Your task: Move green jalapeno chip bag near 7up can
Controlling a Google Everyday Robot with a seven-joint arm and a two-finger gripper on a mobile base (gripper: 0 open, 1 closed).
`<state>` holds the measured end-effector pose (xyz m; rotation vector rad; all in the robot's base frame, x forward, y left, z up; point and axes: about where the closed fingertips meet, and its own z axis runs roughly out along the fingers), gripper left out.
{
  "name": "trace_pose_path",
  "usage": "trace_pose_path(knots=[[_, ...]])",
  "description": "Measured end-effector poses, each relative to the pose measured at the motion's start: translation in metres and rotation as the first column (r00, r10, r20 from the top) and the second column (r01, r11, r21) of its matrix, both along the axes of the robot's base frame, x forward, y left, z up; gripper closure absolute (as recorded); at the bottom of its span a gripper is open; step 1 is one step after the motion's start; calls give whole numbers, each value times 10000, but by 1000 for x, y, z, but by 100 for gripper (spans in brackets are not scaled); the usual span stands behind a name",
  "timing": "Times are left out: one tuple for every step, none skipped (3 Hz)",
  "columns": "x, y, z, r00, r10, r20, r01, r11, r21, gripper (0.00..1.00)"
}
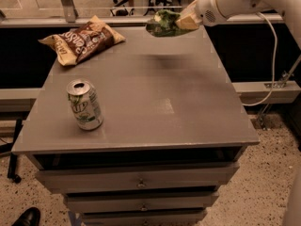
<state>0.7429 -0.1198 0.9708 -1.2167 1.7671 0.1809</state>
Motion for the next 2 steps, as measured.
trace_pose_path(knots=[[-12, 10, 1, 9986, 490, 181, -488, 9987, -108, 100], [-37, 28, -7, 9909, 1289, 395, -1281, 9915, -219, 100]])
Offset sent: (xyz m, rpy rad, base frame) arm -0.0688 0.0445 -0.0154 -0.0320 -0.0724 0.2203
